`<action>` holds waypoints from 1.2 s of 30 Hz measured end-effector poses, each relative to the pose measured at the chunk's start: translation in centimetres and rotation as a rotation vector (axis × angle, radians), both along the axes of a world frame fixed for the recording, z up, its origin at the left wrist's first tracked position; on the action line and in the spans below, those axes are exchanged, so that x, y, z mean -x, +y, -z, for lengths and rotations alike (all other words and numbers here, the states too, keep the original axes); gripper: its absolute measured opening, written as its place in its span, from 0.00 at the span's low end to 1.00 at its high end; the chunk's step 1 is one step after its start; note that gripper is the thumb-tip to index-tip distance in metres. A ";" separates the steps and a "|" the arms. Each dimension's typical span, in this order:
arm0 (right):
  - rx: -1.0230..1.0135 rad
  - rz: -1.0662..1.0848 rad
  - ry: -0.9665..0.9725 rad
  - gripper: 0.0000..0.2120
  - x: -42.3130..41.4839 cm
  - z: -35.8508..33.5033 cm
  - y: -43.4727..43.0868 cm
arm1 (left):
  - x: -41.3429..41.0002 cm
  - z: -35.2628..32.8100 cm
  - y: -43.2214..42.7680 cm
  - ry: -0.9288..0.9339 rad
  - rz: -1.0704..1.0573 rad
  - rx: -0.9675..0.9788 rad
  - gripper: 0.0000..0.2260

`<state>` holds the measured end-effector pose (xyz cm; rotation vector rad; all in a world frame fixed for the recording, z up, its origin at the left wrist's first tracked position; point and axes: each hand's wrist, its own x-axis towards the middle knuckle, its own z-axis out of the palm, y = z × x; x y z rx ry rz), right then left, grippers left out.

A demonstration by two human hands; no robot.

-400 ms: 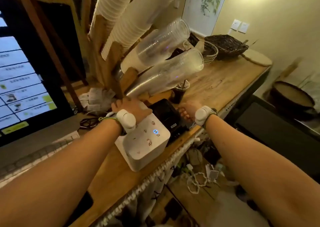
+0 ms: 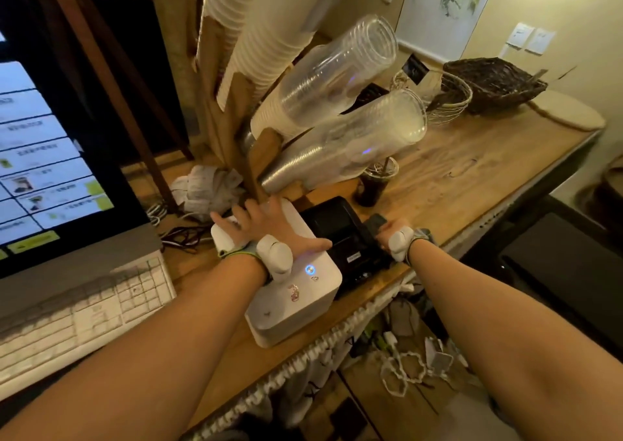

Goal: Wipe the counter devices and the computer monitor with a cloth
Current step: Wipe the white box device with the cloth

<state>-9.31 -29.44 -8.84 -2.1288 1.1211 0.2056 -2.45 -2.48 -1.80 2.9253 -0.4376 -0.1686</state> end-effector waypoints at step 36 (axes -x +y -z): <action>0.149 -0.636 -0.381 0.13 -2.4 -10.1 19.3 | -3.0 -2.0 8.7 0.092 -0.208 0.100 0.24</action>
